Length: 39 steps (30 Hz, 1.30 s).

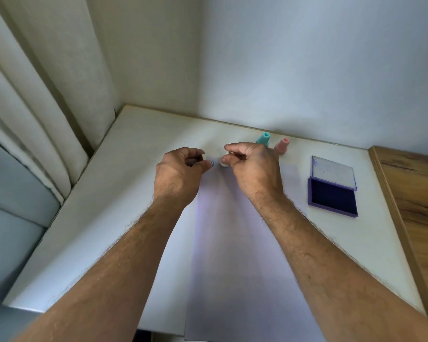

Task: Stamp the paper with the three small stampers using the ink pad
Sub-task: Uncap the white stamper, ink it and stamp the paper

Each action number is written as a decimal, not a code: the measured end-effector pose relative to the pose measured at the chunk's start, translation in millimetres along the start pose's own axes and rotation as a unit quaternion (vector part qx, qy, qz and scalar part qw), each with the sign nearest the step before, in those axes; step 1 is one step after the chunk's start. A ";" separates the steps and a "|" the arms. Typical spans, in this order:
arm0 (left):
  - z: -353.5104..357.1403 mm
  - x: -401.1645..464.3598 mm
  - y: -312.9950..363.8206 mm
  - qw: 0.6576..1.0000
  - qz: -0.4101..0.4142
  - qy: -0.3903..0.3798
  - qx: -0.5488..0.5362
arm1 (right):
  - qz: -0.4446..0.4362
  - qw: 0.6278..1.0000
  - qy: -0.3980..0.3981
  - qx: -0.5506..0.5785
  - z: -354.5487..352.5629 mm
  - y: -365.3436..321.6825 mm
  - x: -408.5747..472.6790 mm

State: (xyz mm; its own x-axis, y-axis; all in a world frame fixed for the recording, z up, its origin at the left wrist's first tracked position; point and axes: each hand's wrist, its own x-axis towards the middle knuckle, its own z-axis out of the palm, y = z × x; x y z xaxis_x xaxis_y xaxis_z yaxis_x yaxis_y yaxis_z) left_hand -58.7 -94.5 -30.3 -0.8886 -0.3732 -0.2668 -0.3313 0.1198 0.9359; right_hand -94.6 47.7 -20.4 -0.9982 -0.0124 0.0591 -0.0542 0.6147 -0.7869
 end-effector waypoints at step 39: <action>3.5 -7.1 4.3 0.996 0.019 0.024 0.085 | 0.052 0.988 -0.051 -0.137 6.4 -20.4 16.6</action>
State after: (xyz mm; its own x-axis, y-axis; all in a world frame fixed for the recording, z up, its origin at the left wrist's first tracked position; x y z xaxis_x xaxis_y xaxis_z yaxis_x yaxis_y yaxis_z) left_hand -54.9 -88.1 -25.2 -0.8872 -0.4076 -0.2162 -0.3496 0.2880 0.8915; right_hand -110.2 29.9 -7.2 -0.9962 -0.0094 -0.0866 0.0435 0.8075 -0.5883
